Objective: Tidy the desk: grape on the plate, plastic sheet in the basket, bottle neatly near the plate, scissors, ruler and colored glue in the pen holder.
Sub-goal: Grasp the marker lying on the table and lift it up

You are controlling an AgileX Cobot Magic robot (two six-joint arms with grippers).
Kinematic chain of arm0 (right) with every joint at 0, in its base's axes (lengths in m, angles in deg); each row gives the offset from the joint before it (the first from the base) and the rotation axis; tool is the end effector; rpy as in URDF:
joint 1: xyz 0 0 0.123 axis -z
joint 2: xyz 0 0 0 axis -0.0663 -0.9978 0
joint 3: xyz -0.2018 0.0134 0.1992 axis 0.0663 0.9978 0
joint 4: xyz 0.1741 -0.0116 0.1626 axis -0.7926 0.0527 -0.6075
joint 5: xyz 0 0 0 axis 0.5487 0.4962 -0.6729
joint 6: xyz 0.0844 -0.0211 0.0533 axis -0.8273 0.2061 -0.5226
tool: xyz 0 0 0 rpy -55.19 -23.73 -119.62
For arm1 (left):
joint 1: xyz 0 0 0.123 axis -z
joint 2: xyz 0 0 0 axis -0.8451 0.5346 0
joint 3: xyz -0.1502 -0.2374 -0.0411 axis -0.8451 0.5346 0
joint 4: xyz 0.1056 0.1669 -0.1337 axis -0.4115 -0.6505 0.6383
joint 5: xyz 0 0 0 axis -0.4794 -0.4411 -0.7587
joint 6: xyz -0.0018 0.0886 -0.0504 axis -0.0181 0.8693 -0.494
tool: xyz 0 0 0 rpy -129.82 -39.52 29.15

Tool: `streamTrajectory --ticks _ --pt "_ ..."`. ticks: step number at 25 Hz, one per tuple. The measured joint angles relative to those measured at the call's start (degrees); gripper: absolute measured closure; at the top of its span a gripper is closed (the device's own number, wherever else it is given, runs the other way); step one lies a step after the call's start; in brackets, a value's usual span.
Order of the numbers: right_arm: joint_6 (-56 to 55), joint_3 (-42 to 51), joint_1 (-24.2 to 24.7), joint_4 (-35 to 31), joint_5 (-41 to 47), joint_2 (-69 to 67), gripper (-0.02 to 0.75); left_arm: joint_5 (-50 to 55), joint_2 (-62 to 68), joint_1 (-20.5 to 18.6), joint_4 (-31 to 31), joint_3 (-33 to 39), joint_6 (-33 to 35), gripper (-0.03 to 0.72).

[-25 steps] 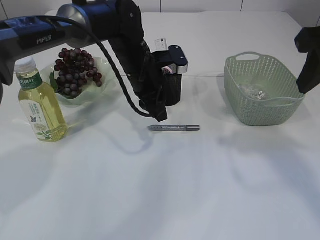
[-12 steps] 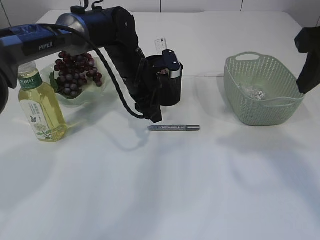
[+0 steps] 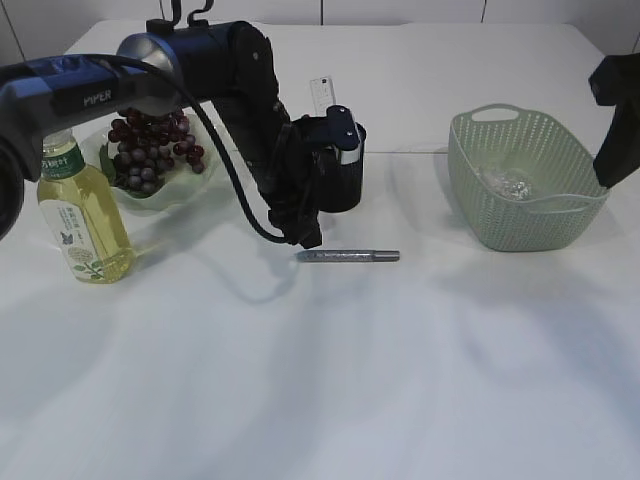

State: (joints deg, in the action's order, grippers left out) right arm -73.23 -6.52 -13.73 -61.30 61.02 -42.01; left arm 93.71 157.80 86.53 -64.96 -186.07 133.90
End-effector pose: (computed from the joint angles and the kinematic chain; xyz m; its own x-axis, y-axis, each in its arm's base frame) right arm 0.2506 0.0496 0.3421 -0.9396 -0.0186 -0.3418 -0.0571 0.9931 0.1029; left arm 0.4325 -0.2659 0.1473 -0.1285 0.9315 -0.3404 0.9863 0.1557 0.0537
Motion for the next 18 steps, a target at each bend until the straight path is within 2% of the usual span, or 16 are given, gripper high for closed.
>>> streamTrajectory --ticks 18 --pt "0.7 0.0 0.0 0.0 0.0 0.0 0.358 -5.0 3.5 1.6 -2.4 -0.1 0.3 0.379"
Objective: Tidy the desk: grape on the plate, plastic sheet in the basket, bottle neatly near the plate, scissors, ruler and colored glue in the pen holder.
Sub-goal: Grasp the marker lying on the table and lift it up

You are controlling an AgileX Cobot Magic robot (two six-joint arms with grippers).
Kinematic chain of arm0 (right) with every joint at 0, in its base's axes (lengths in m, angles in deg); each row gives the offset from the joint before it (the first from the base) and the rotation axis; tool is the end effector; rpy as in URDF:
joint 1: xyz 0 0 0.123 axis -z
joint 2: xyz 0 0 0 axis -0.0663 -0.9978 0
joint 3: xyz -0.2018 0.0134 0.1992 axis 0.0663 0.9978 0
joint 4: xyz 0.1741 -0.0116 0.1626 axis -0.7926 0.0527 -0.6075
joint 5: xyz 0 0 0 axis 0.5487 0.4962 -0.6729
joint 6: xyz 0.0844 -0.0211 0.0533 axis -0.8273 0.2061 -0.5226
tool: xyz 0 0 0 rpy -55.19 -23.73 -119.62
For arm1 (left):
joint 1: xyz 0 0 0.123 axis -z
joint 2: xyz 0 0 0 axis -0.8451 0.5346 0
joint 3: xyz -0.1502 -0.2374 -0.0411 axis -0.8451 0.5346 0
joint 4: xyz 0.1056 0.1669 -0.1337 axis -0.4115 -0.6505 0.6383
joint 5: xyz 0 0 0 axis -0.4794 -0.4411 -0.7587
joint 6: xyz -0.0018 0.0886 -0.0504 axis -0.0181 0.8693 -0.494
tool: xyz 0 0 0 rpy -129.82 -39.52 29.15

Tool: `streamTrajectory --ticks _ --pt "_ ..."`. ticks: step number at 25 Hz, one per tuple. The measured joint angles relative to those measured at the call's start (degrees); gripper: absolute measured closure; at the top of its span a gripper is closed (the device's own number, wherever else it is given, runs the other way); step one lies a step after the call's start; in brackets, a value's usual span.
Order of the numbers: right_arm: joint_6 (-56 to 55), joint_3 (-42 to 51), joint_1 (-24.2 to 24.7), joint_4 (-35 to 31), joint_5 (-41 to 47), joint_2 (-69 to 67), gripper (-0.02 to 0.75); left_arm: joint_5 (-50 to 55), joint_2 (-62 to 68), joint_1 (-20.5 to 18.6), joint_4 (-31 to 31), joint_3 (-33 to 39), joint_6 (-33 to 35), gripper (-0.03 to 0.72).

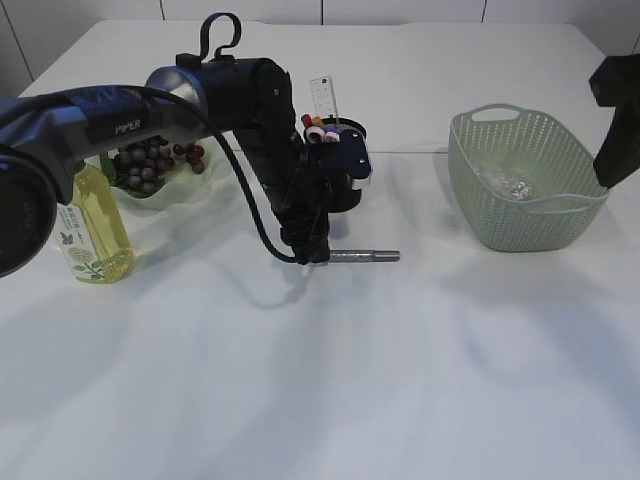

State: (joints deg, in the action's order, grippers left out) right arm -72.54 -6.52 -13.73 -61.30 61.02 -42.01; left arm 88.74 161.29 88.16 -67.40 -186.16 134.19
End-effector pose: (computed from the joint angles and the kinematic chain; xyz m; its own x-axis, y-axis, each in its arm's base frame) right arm 0.2506 0.0496 0.3421 -0.9388 -0.0306 -0.3430 -0.0684 0.9928 0.0988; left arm 0.4350 -0.2787 0.1177 -0.0924 0.9433 -0.3187 0.9859 0.1315 0.1032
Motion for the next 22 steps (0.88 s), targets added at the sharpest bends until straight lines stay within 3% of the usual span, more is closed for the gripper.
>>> streamTrajectory --ticks 22 --pt "0.1 0.0 0.0 0.0 0.0 0.0 0.358 0.7 0.0 0.0 0.7 0.0 0.1 0.408"
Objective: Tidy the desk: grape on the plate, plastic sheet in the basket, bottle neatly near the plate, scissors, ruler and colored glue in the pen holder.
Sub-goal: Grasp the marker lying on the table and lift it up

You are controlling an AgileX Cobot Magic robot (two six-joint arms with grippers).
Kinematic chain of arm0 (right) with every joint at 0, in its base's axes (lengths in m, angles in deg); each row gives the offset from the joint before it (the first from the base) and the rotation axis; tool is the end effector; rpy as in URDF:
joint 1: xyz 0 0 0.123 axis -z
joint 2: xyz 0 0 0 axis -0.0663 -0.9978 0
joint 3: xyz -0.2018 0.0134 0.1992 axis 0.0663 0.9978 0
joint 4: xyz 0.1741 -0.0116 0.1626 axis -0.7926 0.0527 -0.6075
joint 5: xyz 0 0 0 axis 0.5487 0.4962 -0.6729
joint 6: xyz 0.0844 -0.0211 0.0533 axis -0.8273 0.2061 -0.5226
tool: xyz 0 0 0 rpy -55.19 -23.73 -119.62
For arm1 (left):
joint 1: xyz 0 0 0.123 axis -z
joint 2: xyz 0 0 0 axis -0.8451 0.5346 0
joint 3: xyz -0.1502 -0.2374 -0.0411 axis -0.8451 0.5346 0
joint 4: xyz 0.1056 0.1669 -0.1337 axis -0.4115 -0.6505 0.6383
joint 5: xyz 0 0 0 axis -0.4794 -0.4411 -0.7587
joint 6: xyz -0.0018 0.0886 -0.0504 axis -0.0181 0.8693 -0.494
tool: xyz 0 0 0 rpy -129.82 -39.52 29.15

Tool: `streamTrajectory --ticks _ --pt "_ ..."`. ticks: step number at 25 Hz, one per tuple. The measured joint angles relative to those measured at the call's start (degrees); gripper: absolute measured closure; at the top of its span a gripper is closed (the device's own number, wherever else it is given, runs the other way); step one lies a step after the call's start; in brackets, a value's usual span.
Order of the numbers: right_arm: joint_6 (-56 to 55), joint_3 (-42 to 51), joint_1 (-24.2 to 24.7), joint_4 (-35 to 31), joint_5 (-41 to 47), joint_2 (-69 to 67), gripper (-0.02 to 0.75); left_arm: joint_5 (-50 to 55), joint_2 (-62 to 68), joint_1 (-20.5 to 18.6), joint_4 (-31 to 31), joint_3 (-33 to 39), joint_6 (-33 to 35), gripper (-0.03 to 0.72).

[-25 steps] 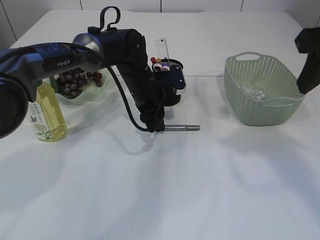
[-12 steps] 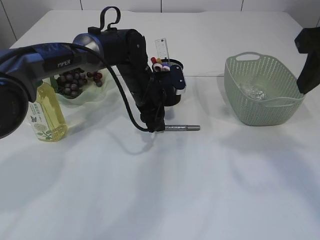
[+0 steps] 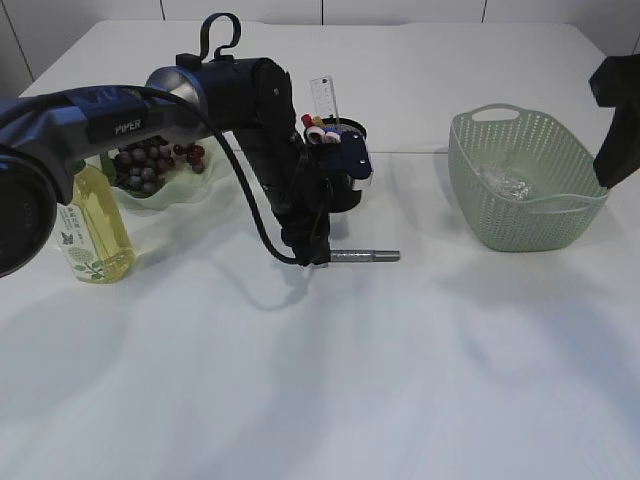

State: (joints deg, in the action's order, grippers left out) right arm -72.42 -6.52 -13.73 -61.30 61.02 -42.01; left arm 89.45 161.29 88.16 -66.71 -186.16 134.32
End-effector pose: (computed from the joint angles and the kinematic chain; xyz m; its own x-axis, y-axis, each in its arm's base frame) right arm 0.2506 0.0496 0.3421 -0.9387 -0.0327 -0.3432 -0.0704 0.9927 0.0980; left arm 0.4334 -0.2791 0.1176 -0.0958 0.9421 -0.3212 0.9877 0.1301 0.0869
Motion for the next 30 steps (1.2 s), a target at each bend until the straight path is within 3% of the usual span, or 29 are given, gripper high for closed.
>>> streamTrajectory --ticks 30 --pt "0.1 0.0 0.0 0.0 0.0 0.0 0.358 1.6 0.0 0.0 -1.0 0.0 0.0 0.411"
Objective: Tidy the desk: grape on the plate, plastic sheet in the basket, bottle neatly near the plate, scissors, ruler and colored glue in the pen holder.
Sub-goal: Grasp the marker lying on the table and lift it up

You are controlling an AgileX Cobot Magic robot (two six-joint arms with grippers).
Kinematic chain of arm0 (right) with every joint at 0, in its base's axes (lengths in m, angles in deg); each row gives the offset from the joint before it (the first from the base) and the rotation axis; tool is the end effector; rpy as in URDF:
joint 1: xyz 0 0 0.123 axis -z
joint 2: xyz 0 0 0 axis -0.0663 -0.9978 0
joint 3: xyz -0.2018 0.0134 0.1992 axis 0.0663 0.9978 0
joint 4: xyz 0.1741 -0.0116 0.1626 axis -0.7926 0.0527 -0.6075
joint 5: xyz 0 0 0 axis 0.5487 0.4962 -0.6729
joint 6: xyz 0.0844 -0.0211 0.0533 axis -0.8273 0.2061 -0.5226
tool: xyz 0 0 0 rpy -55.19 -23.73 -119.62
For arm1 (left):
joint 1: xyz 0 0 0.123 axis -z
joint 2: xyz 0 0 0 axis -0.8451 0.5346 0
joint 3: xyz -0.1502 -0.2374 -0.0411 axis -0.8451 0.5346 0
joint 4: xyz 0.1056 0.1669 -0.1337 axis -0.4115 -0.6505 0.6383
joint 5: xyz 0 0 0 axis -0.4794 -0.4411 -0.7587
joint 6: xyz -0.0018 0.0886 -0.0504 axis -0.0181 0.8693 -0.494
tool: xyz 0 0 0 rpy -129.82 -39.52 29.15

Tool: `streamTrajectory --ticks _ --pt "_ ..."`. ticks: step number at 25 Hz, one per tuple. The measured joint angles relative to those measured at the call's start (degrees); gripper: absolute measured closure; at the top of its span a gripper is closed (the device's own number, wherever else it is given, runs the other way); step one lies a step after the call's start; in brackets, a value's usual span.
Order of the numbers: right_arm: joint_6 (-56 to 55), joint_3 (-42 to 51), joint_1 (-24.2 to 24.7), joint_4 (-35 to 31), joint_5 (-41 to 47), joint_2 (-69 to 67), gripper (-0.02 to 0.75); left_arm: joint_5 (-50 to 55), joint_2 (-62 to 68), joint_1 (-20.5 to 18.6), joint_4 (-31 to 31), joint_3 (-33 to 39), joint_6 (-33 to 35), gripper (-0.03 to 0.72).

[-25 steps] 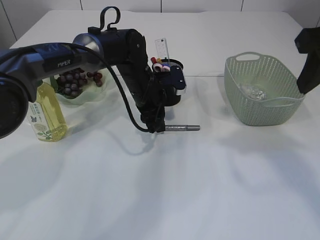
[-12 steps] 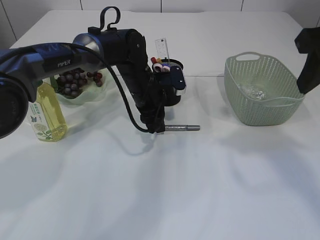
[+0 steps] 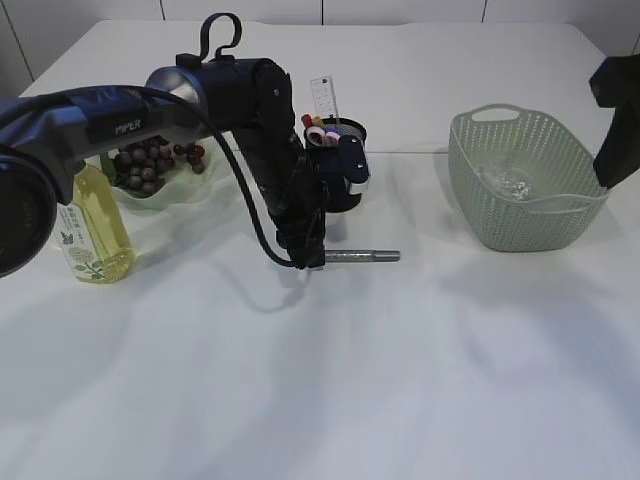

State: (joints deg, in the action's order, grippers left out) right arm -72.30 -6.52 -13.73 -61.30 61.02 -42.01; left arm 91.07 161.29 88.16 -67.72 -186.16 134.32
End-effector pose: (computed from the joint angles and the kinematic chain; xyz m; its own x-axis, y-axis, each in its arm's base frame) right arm 0.2506 0.0496 0.3421 -0.9385 -0.0347 -0.3435 -0.0724 0.9926 0.0973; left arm 0.4316 -0.2766 0.1166 -0.0906 0.9515 -0.2939 0.9903 0.1174 0.0745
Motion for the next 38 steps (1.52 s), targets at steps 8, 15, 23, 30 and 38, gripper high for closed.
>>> streamTrajectory --ticks 8,15,23,30,38 --pt "0.1 0.0 0.0 0.0 0.0 0.0 0.358 0.0 0.0 0.0 -0.5 0.0 0.0 0.422" --pt "0.1 0.0 0.0 0.0 0.0 0.0 0.358 0.0 0.5 0.0 -0.9 0.0 0.0 0.425" --pt "0.1 0.0 0.0 0.0 0.0 0.0 0.358 -0.1 0.6 0.0 -1.2 -0.1 0.0 0.425" --pt "0.1 0.0 0.0 0.0 0.0 0.0 0.358 -0.9 1.3 0.0 -1.3 -0.1 0.0 0.428" --pt "0.1 0.0 0.0 0.0 0.0 0.0 0.358 -1.0 1.4 0.0 -1.3 -0.2 0.0 0.452"
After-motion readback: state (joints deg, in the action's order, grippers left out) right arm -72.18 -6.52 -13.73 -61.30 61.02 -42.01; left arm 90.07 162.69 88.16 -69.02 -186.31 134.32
